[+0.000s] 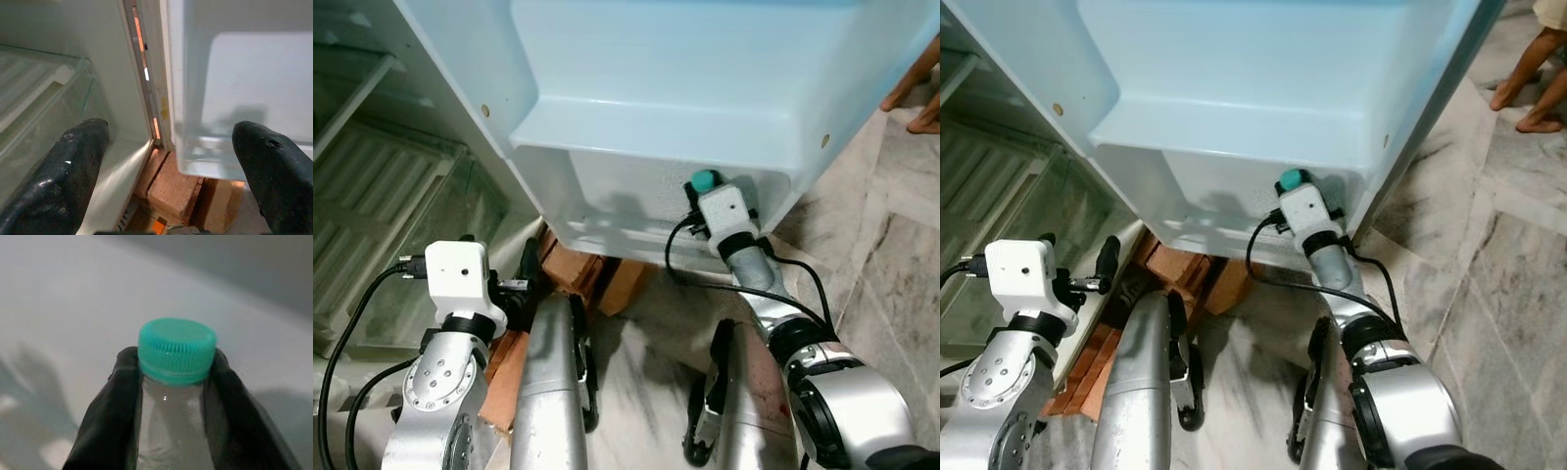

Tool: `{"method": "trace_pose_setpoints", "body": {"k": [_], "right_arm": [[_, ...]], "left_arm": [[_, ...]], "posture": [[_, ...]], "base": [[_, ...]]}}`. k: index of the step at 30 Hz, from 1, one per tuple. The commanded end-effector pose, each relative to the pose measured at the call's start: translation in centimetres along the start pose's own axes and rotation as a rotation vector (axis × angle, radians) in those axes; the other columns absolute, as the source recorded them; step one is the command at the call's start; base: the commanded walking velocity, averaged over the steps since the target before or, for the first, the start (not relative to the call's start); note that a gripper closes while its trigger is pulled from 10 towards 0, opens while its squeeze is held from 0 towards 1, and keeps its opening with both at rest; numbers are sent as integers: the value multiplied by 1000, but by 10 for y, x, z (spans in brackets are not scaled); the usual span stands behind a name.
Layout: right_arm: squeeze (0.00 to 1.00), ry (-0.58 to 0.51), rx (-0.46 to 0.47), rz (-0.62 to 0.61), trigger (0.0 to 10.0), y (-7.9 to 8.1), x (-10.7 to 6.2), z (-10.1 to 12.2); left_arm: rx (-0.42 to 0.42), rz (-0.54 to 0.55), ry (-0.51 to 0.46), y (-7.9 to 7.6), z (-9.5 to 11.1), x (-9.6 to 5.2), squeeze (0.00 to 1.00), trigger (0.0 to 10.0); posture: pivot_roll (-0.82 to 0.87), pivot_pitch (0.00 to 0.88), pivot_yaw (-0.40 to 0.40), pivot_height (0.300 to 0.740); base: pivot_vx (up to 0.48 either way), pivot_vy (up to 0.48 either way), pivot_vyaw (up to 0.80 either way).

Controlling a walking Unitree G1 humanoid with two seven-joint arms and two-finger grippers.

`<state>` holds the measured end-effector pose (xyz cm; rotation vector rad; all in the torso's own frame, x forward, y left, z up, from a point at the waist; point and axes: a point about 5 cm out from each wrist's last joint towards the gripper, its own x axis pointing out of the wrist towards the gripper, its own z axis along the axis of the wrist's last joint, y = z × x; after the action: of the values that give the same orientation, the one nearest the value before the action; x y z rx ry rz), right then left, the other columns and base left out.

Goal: Restocking fridge

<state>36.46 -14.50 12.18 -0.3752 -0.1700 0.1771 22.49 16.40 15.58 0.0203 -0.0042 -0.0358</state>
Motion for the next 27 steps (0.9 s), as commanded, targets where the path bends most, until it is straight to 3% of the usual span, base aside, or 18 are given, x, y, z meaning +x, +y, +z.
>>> {"method": "trace_pose_setpoints", "body": {"k": [1,2,6,7,13,14,15,17,23,24,27], "right_arm": [[0,140,68,-97,10000,-23,-12,-25],[1000,147,118,-103,10000,-23,-12,-25],[1000,148,167,-133,10000,-21,-10,-24],[1000,138,217,-138,10000,-20,-8,-21],[984,109,270,-124,10000,-17,-4,-13],[639,99,273,-113,10000,-16,-3,-12],[51,87,273,-103,10000,-15,-3,-10],[0,69,279,-89,10000,-13,-3,-7],[0,-48,286,-26,10000,-7,-4,12],[1000,-73,293,-14,10000,-6,-6,16],[1000,-106,279,-40,10000,-6,-15,23]], "left_arm": [[16,6,30,1,-5,0,0,10000],[15,4,29,1,-5,0,0,10000],[-9,-11,31,-1,-6,2,0,10000],[4,-36,33,-5,-7,2,0,10000],[-37,-75,46,-10,-11,8,0,10000],[-40,-80,45,-10,-11,9,0,10000],[-39,-84,43,-11,-11,10,0,10000],[-37,-91,37,-12,-11,12,0,10000],[-44,-115,22,-16,-11,21,0,10000],[-46,-118,20,-17,-11,23,0,10000],[-43,-128,11,-18,-12,27,0,10000]], "posture": [[188,331,67,558],[187,329,67,558],[184,320,67,558],[175,301,66,558],[150,271,67,558],[147,268,67,558],[142,261,67,558],[138,253,67,558],[116,190,63,558],[115,184,63,558],[106,152,62,558]], "base": [[0,0,0],[0,0,0],[0,0,0],[0,0,0],[0,0,0],[0,0,0],[0,0,0],[0,0,0],[0,0,0],[0,0,0],[0,0,0]]}}
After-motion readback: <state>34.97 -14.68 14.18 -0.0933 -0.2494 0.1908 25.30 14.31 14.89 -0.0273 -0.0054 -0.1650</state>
